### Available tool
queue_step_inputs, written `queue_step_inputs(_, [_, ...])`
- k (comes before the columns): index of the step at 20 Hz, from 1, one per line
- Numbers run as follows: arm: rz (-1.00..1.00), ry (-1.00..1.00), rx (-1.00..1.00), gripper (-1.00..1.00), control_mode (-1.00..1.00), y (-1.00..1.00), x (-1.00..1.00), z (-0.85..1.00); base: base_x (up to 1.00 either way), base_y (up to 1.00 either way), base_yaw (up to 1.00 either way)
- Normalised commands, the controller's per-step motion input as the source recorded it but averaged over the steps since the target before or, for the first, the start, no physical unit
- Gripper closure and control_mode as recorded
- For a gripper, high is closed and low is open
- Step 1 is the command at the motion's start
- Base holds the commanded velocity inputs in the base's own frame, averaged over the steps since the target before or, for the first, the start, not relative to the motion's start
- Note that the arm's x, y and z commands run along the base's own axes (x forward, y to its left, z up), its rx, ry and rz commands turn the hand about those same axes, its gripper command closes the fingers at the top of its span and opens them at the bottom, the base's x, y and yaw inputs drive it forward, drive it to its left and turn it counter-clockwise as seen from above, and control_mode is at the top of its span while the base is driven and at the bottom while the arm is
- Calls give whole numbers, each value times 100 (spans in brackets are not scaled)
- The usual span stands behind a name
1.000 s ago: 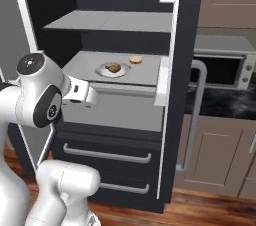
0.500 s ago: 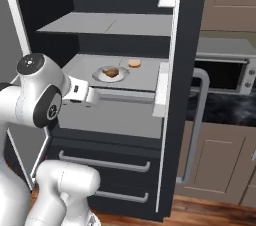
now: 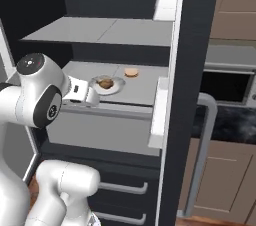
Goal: Retrieve the chicken drumstick from the fridge and place it on the saucepan with marinade on the stove.
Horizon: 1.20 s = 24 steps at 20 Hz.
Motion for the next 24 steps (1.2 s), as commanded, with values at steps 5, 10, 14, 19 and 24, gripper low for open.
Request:
queue_step_inputs(5, [0,0,0,-100,100,0,0,0,42,0,3])
queue_step_inputs(10, [0,0,0,-100,100,0,0,0,5,0,4])
queue_step_inputs(14, [0,0,0,-100,100,0,0,0,9,0,3])
queue_step_inputs(19, [0,0,0,-100,100,0,0,0,24,0,4])
queue_step_inputs(24, [0,0,0,-100,100,0,0,0,23,0,1])
